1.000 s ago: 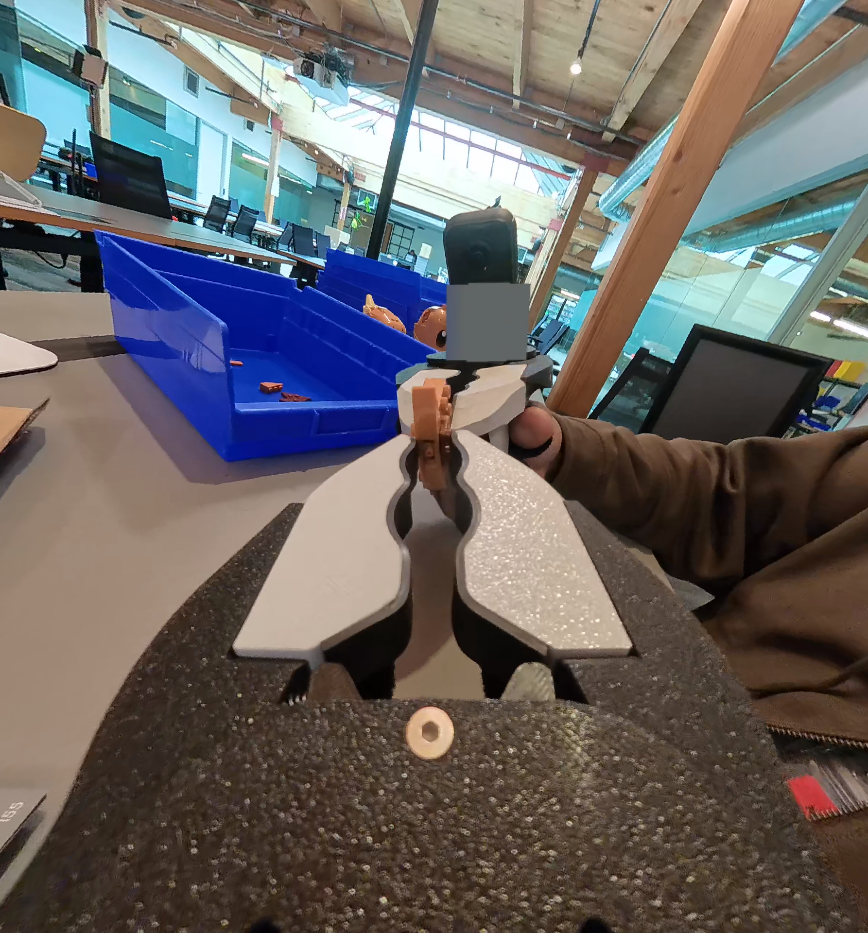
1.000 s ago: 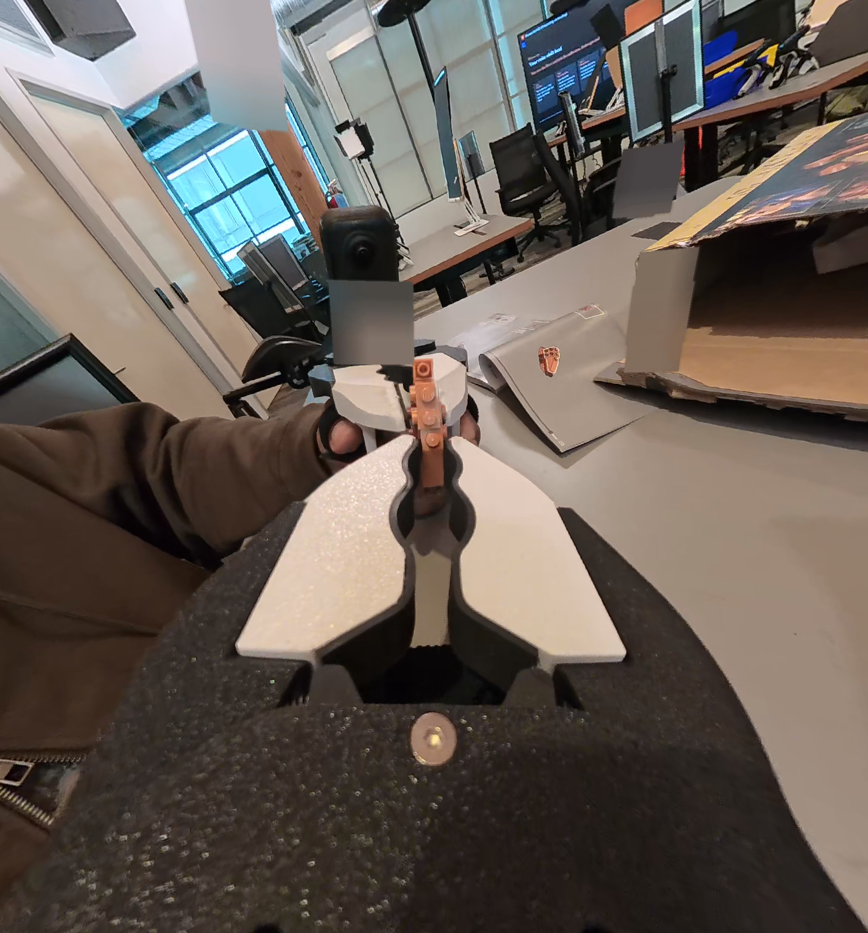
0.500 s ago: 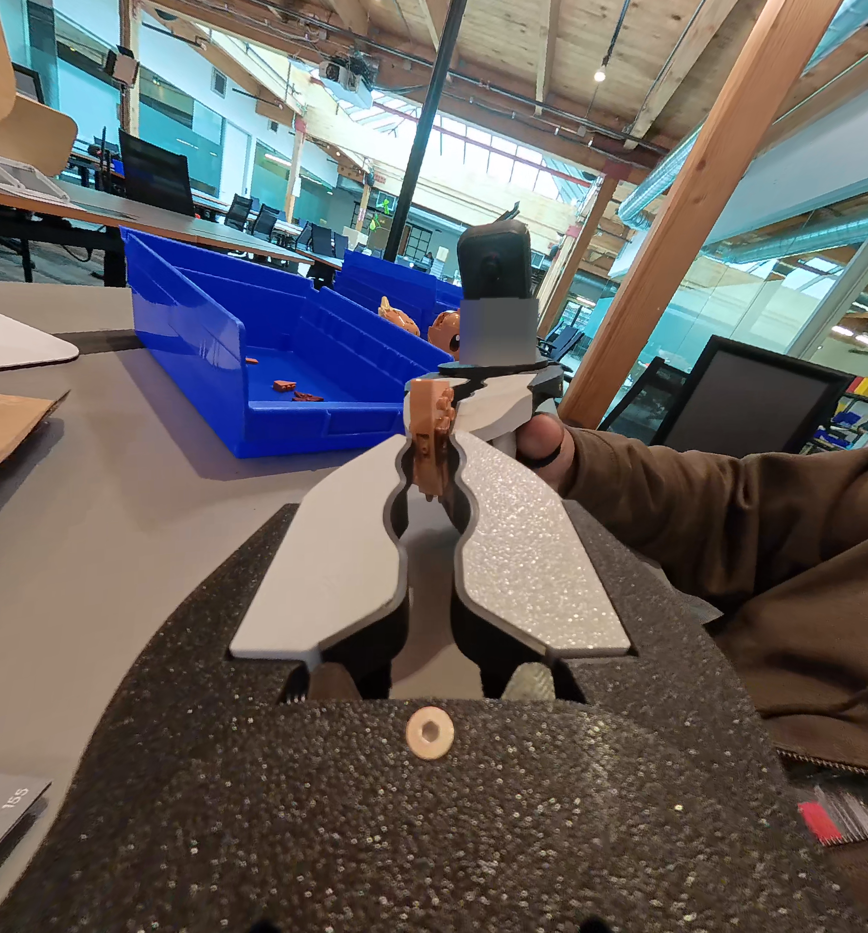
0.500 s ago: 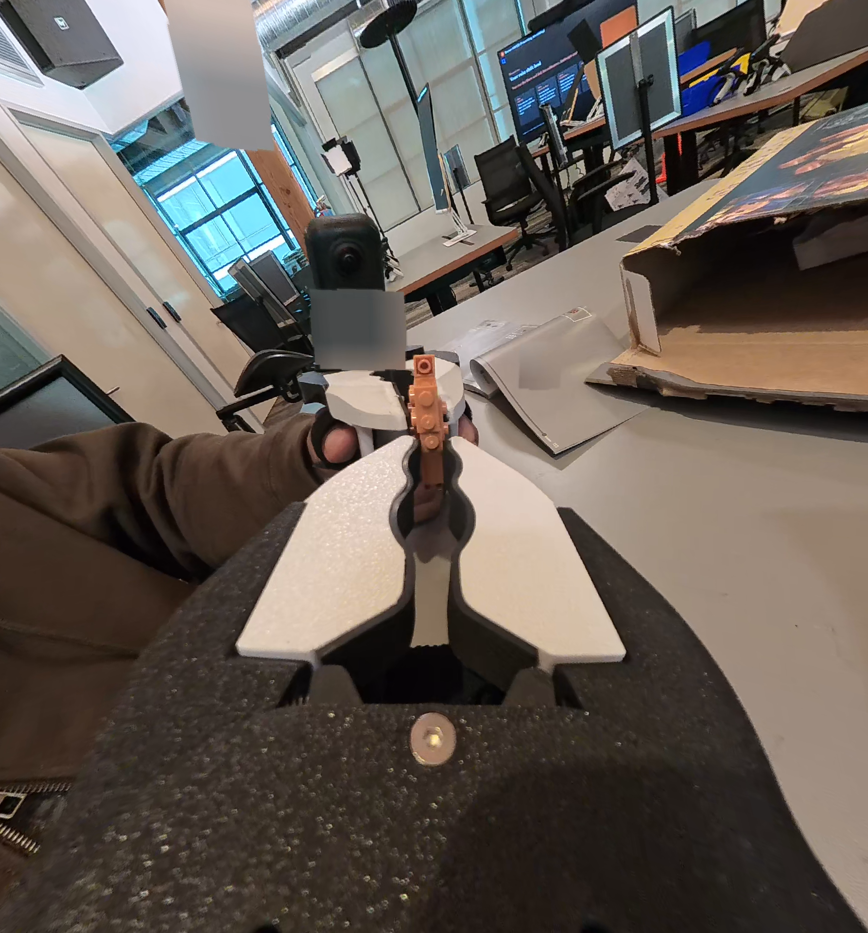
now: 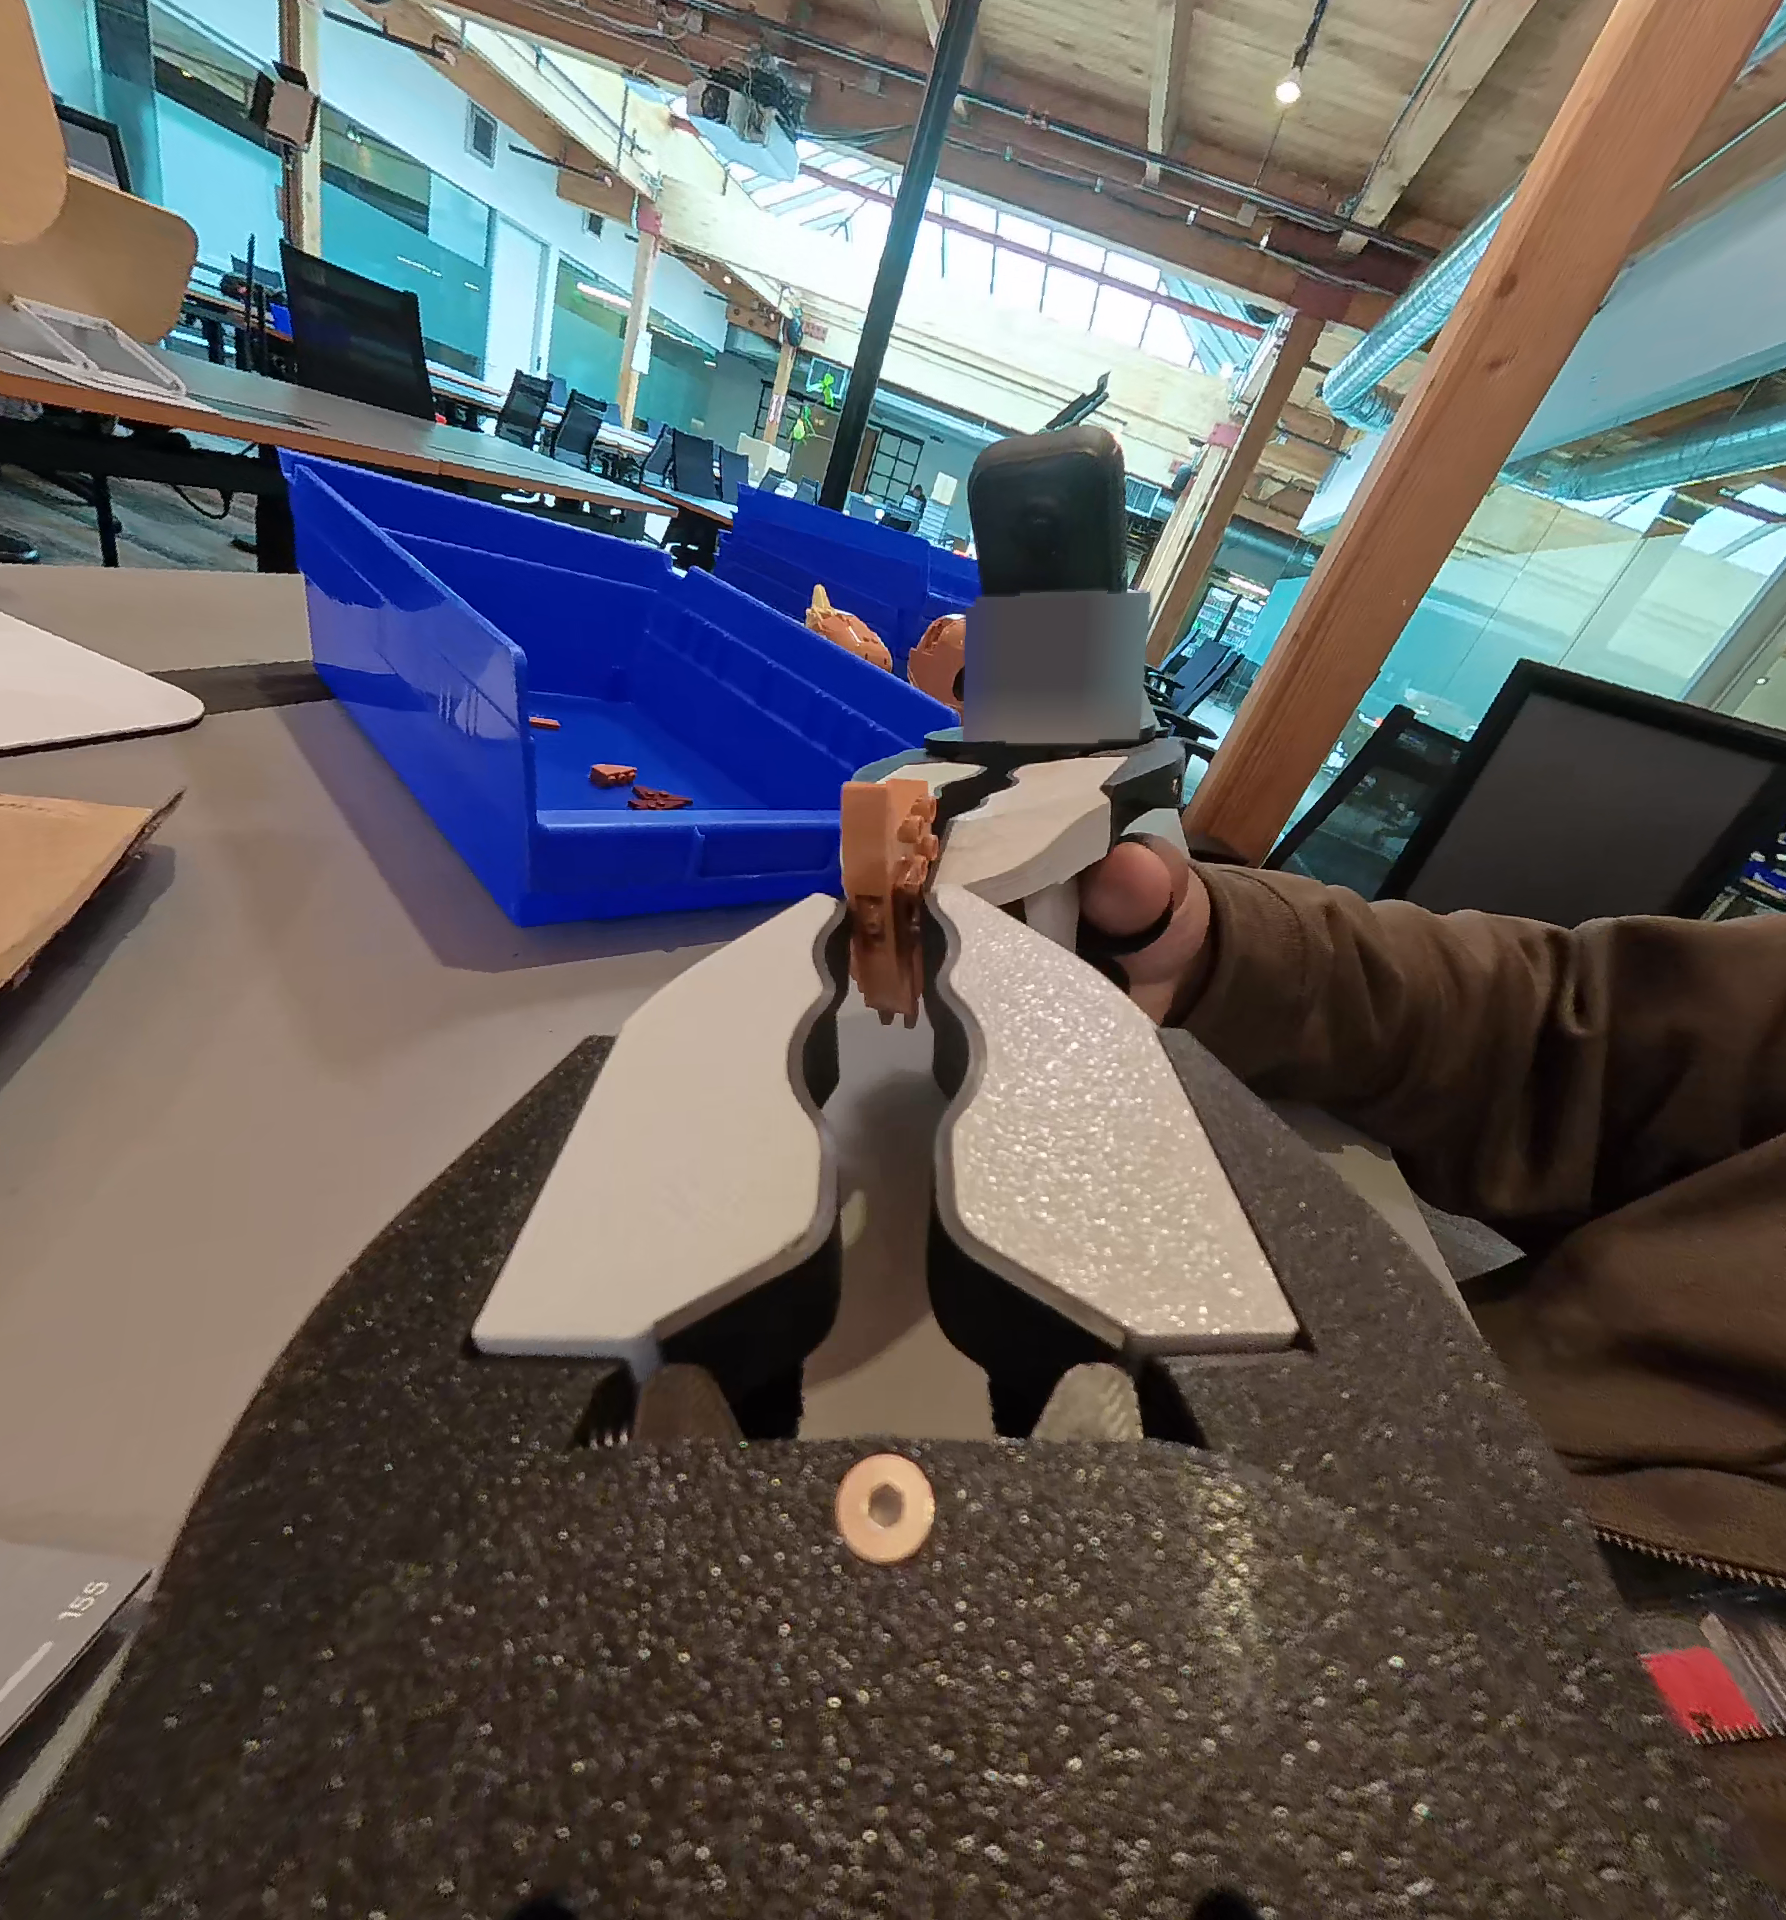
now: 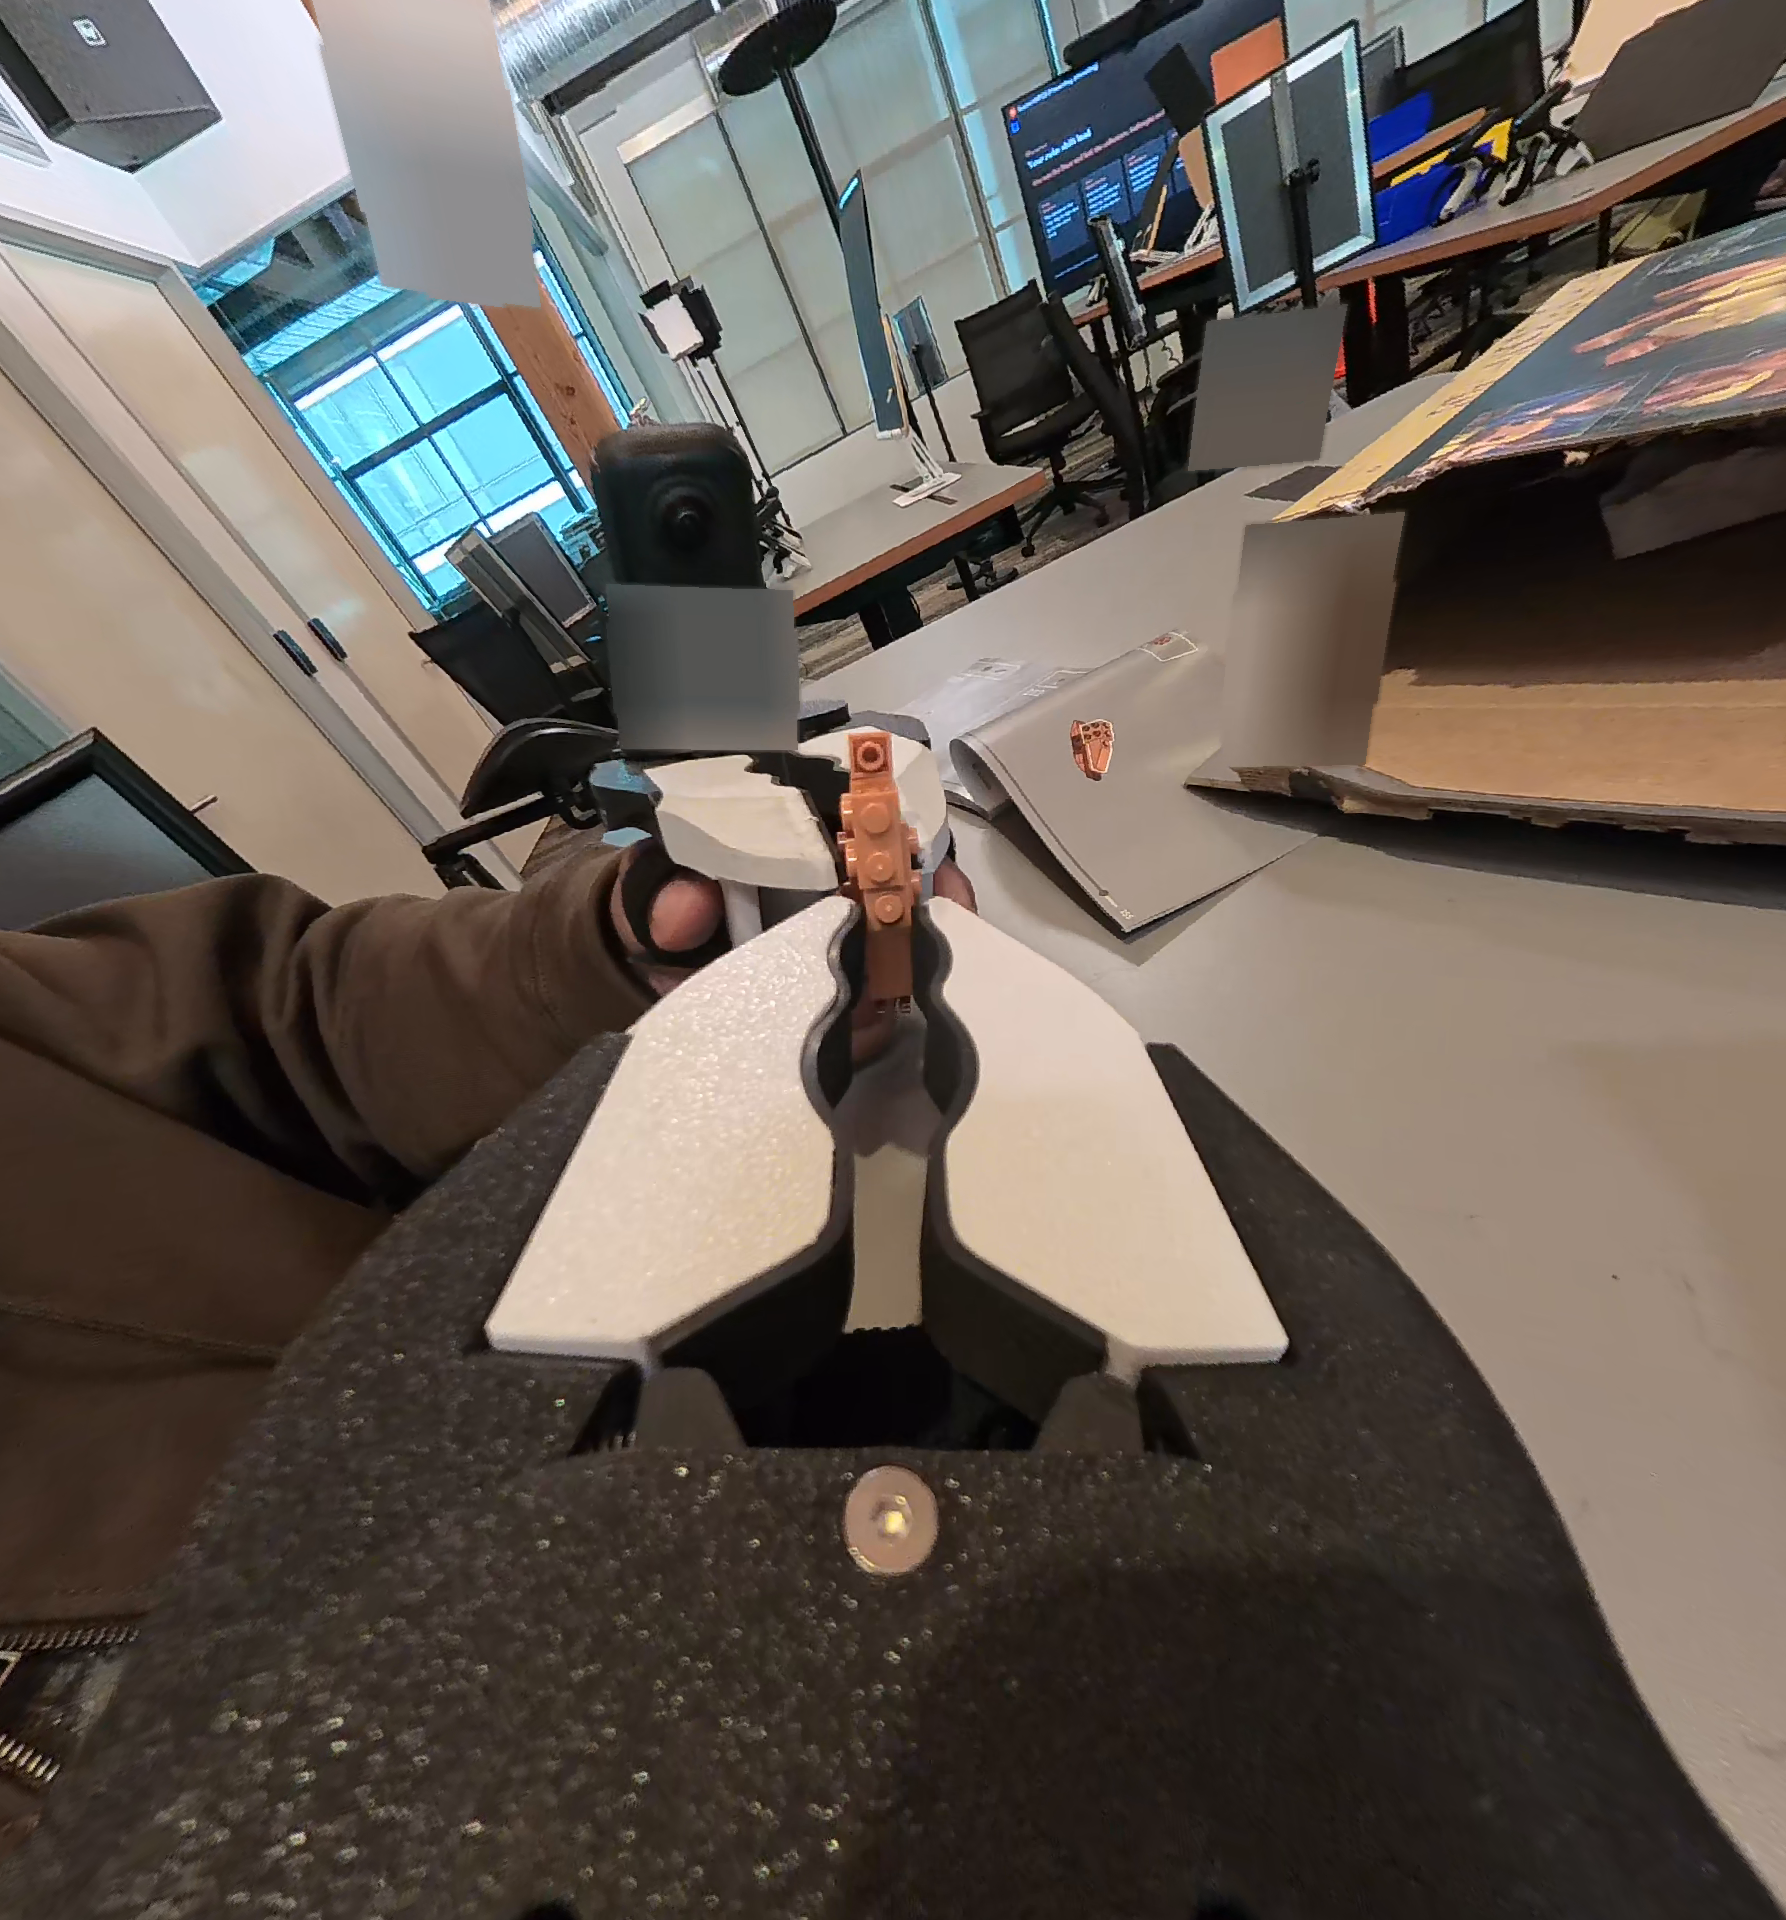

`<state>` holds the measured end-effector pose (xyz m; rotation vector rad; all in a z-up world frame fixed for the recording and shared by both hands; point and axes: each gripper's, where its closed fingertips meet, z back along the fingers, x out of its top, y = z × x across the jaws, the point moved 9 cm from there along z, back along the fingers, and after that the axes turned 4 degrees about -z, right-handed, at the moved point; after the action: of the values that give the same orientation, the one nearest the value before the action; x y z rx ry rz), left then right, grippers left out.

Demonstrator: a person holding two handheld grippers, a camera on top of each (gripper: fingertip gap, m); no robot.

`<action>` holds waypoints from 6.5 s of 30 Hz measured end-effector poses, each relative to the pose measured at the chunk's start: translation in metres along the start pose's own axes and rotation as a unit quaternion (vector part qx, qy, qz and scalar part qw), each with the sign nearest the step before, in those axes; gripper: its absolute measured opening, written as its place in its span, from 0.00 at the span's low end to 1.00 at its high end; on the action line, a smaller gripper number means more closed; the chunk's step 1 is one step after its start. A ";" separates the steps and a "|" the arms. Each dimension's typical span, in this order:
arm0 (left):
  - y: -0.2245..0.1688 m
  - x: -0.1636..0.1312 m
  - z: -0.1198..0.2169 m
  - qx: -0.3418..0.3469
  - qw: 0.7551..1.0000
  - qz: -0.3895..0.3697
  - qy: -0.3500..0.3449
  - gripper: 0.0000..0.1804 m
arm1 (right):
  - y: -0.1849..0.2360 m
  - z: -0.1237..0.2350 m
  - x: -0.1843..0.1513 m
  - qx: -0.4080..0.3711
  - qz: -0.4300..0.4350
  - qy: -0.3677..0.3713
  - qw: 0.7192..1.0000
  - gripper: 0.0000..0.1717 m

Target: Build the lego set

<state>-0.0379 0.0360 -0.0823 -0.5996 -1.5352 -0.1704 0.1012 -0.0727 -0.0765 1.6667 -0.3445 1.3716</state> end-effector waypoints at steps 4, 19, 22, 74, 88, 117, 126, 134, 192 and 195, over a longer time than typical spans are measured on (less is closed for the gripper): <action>0.001 -0.001 -0.001 0.009 1.000 0.000 0.001 0.07 | 0.000 0.000 -0.001 -0.010 0.008 0.003 1.000 0.04; 0.001 -0.004 -0.002 -0.012 0.991 0.096 -0.092 0.07 | 0.002 -0.002 0.001 0.031 -0.049 -0.046 0.997 0.04; 0.000 -0.004 -0.003 -0.023 0.989 0.101 -0.107 0.07 | 0.002 -0.002 0.000 0.047 -0.058 -0.053 0.996 0.04; -0.011 0.004 -0.004 0.036 0.993 0.027 -0.107 0.07 | 0.009 -0.004 0.003 0.023 -0.046 -0.085 0.995 0.04; -0.010 0.008 -0.003 0.007 0.996 0.044 -0.074 0.07 | 0.010 -0.003 0.004 0.030 -0.044 -0.074 0.996 0.04; -0.011 0.007 -0.004 -0.025 0.994 0.073 -0.073 0.07 | 0.013 -0.002 0.006 0.054 -0.038 -0.069 0.995 0.04; -0.011 0.004 -0.004 0.007 0.993 0.076 -0.092 0.07 | 0.016 -0.004 0.007 0.008 -0.013 -0.062 0.998 0.05; -0.013 0.003 -0.004 0.018 0.993 0.069 -0.098 0.07 | 0.014 -0.004 0.007 0.023 -0.028 -0.061 0.997 0.05; -0.067 -0.020 -0.026 0.006 0.848 0.334 -0.412 0.07 | 0.093 -0.014 -0.002 -0.268 0.604 -0.038 0.750 0.21; -0.067 -0.020 -0.026 0.010 0.850 0.333 -0.409 0.07 | 0.092 -0.014 -0.003 -0.274 0.609 -0.032 0.744 0.20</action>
<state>-0.0473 -0.0383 -0.0824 -1.2537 -2.0165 0.7253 0.0264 -0.1120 -0.0367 0.8749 -1.9275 1.7898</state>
